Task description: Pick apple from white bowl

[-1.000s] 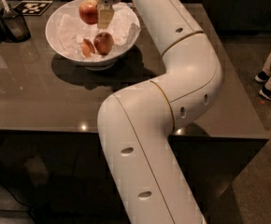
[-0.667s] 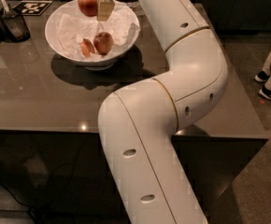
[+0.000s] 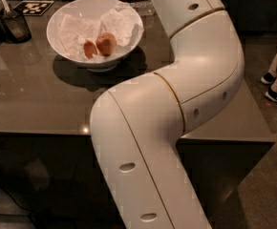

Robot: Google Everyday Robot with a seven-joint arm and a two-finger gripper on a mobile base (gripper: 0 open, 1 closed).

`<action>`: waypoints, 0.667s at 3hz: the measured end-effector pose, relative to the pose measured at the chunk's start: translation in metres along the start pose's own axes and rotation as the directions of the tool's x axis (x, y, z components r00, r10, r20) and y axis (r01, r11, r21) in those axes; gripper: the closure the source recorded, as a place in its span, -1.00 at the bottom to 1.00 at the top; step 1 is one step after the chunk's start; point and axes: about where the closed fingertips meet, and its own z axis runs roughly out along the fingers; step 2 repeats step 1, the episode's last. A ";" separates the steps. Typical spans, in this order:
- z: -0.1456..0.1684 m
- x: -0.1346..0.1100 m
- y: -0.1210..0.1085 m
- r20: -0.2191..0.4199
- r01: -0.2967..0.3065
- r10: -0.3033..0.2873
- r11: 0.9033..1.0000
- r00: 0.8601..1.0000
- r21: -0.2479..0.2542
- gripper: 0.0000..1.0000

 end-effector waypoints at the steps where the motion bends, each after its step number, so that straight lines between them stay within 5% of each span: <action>1: 0.005 -0.001 -0.001 0.004 -0.001 0.001 1.000 1.000 0.003 1.00; 2: 0.005 -0.001 -0.001 0.004 -0.001 0.001 1.000 1.000 0.003 1.00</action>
Offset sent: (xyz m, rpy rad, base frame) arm 0.0000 0.0000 0.0000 0.0000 0.0000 0.0000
